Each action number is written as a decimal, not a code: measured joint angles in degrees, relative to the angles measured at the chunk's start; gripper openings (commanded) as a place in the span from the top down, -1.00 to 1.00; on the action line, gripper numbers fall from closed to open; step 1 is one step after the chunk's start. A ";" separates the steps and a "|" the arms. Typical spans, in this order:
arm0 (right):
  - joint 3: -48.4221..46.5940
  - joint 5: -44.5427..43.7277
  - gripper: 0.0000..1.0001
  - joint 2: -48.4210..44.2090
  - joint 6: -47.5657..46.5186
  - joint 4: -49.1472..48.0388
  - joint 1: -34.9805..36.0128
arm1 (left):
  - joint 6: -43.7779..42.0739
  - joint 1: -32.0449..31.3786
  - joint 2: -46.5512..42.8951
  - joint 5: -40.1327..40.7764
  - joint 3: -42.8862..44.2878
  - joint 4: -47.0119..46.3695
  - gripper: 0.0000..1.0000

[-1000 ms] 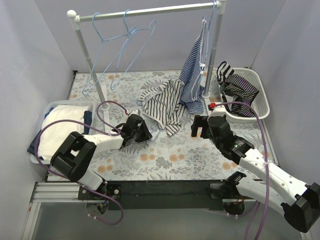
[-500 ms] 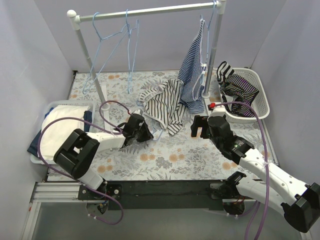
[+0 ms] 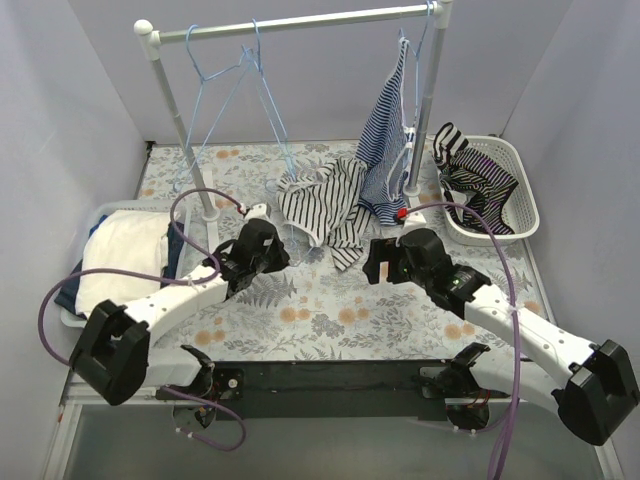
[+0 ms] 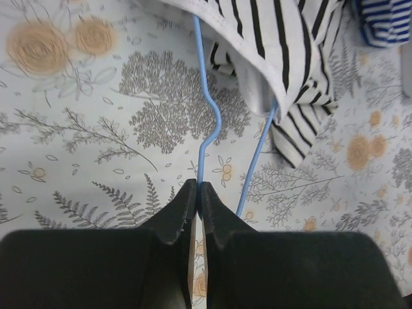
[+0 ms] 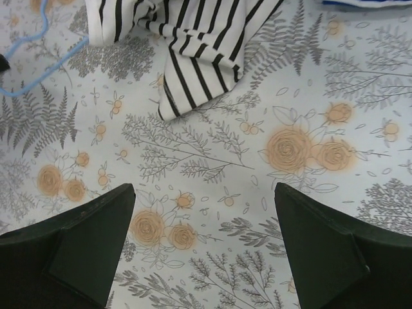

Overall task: Remove the tank top from the hanger
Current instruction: Pick up the hanger at the center of the board, then remove the tank top from the hanger.

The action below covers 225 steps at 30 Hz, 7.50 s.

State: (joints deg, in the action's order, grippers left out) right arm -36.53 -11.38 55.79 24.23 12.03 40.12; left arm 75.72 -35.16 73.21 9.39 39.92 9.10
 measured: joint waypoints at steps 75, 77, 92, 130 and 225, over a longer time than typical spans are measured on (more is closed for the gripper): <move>-17.97 13.73 0.97 29.24 10.54 -16.98 5.35 | 5.11 -22.08 -2.21 -0.13 4.31 -1.97 -0.19; -17.97 13.81 0.97 29.09 10.58 -16.98 5.35 | 5.77 -22.08 -1.55 0.31 4.00 -2.12 0.12; -18.01 15.61 0.17 27.58 10.64 -16.96 5.35 | 7.17 -22.08 2.99 1.60 4.15 -0.35 1.00; -28.89 11.06 -0.35 19.34 -6.97 -2.80 5.66 | 4.20 -21.62 -17.70 5.55 24.85 50.18 1.00; -26.51 -5.27 0.10 22.27 -6.69 -7.52 6.82 | -5.66 -8.04 -23.91 -12.55 17.42 35.08 1.00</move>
State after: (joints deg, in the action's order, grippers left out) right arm -63.05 -16.64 78.06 17.54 4.51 46.94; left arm 70.06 -43.20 49.30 -3.16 57.34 44.18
